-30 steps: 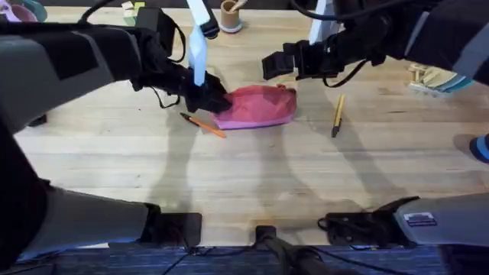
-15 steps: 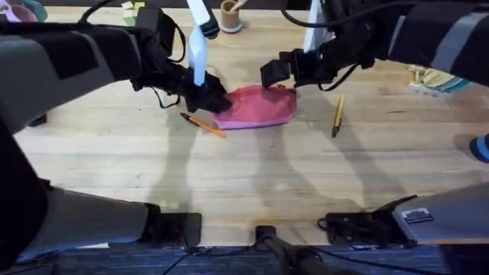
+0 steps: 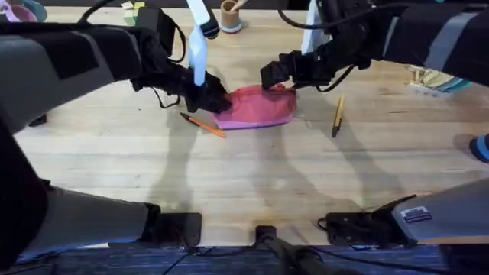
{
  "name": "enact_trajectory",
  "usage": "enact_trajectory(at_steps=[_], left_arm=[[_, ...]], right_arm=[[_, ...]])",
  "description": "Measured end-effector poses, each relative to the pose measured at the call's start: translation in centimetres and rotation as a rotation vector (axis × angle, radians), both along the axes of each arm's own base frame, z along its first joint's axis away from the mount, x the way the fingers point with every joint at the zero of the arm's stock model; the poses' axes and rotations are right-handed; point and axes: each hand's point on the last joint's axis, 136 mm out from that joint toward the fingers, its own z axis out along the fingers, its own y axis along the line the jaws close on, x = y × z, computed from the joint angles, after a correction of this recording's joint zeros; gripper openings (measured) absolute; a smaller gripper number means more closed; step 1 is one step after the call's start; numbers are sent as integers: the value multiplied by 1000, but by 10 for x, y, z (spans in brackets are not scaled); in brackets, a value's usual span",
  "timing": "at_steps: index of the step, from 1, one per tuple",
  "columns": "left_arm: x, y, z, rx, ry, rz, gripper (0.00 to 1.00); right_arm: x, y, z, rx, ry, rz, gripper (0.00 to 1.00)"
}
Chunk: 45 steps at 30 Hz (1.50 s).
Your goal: Unzip the bag, pick up the pens from the table one at a time and place them inside, then zip the bag closed.
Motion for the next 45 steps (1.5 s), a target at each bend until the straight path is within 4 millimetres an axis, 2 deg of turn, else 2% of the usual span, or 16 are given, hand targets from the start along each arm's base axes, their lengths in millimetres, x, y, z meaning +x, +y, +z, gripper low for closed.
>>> enact_trajectory(at_steps=[5, 9, 12, 19, 24, 32, 34, 36, 45], left_arm=[[0, 0, 0, -2, 0, -1, 42], [0, 0, 0, -3, 0, -1, 42], [0, -1, 1, -4, 0, -1, 43], [0, -1, 1, -6, 0, -2, 42], [0, -2, 2, -13, -2, -4, 43], [0, -2, 2, -14, -2, -4, 42], [0, -2, 2, -14, -2, -4, 42], [0, -2, 2, -13, -2, -4, 42], [0, -2, 2, -14, -1, -4, 42]], right_arm=[[-1, 4, 1, 13, 1, 9, 638], [-1, 3, 1, 12, 2, 9, 468], [-1, 3, 1, 12, 3, 9, 386], [-1, 3, 1, 11, 3, 10, 319], [-2, 3, 0, 9, 4, 16, 128], [-1, 3, 1, 6, -5, 25, 109], [0, 4, 2, 6, -11, 33, 63], [4, 6, 9, 11, -30, 41, 35], [23, 6, 33, 14, -100, 39, 34]])
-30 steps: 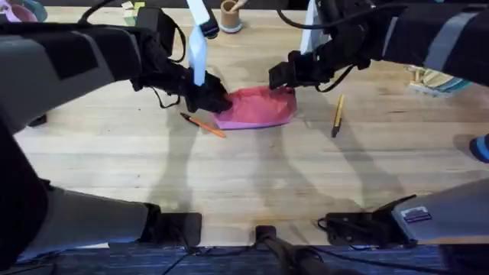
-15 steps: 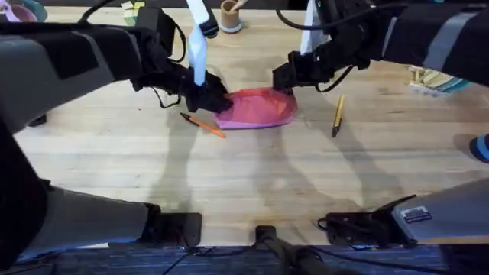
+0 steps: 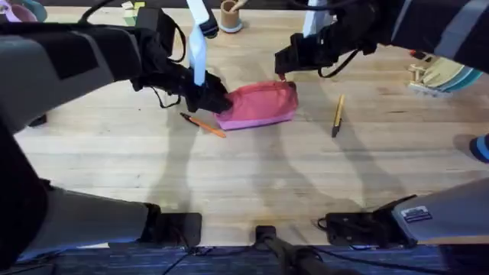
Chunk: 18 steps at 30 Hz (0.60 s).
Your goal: Unzip the bag, pick up the pens from the table one at a time and place them inside, then zip the bag closed.
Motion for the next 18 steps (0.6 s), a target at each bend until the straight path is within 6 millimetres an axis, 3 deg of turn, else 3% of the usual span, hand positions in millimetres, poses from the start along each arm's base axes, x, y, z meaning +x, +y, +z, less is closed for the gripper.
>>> enact_trajectory(at_steps=[8, 18], left_arm=[[0, 0, 0, 0, 2, 0, 42], [-1, 0, 0, 0, 3, 0, 42]], right_arm=[[-5, 3, 1, 14, 24, 13, 34], [-20, 28, 8, 110, 53, 108, 34]])
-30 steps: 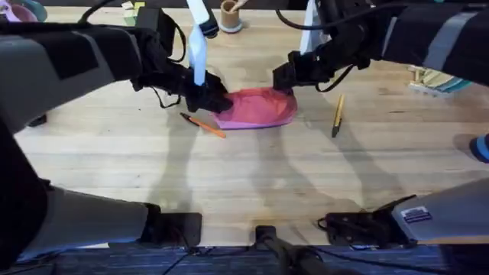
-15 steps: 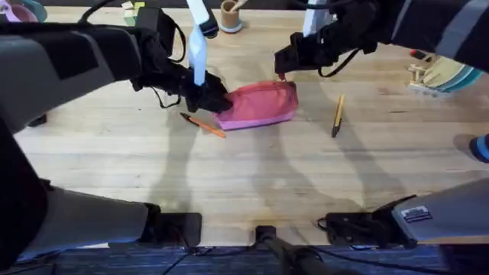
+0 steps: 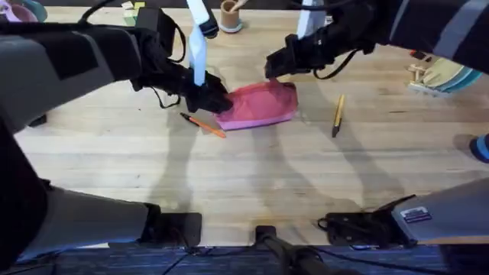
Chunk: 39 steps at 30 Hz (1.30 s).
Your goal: Unzip the bag, pick up the pens from the table one at a time and place them inside, then zip the bag closed.
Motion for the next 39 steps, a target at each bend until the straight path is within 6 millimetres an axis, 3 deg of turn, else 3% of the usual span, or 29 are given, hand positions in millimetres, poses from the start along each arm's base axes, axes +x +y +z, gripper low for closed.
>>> enact_trajectory(at_steps=[8, 20, 31, 39], left_arm=[[0, 0, 0, -2, 1, -1, 42], [-2, 0, 0, -2, 8, -1, 42], [-2, 0, 0, 0, 8, 0, 42], [1, 3, -3, 22, -1, 8, 42]], right_arm=[[-22, 35, 2, 7, -29, 139, 34], [-34, 74, 12, 50, -98, 245, 33], [-40, 92, -13, 37, -66, 290, 33], [-31, 101, -14, 69, -95, 293, 33]])
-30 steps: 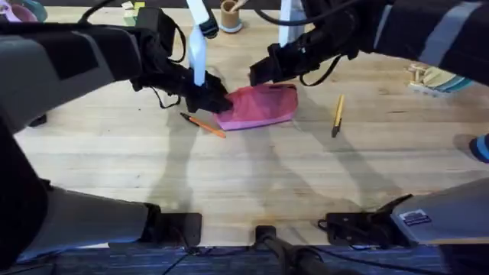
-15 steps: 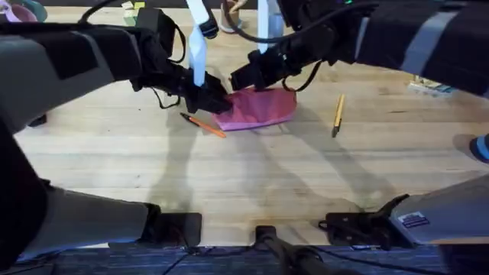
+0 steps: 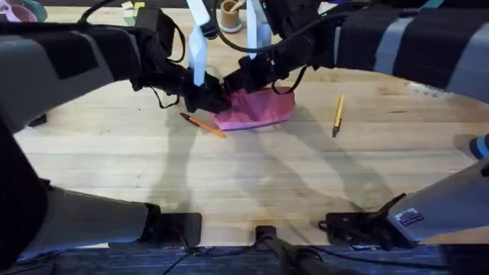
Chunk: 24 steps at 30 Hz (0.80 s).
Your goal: Unzip the bag, pick up the pens from the table one at a time and place them inside, then zip the bag closed.
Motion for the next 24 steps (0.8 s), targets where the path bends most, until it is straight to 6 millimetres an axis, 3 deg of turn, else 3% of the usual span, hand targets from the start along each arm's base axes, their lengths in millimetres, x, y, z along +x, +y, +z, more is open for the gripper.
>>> enact_trajectory(at_steps=[12, 16, 20, 24], left_arm=[[-2, 1, -1, 2, 11, 3, 42], [-1, 0, 0, -5, 6, 0, 42], [-1, 0, 1, -6, 4, 0, 42], [-1, 0, 1, -6, 4, 0, 42]], right_arm=[[-6, 11, 9, 104, 53, 46, 33], [-9, 12, 15, 130, 90, 53, 163], [-3, -1, 21, 111, 112, 25, 439], [12, -19, 30, 84, 92, -14, 846]])
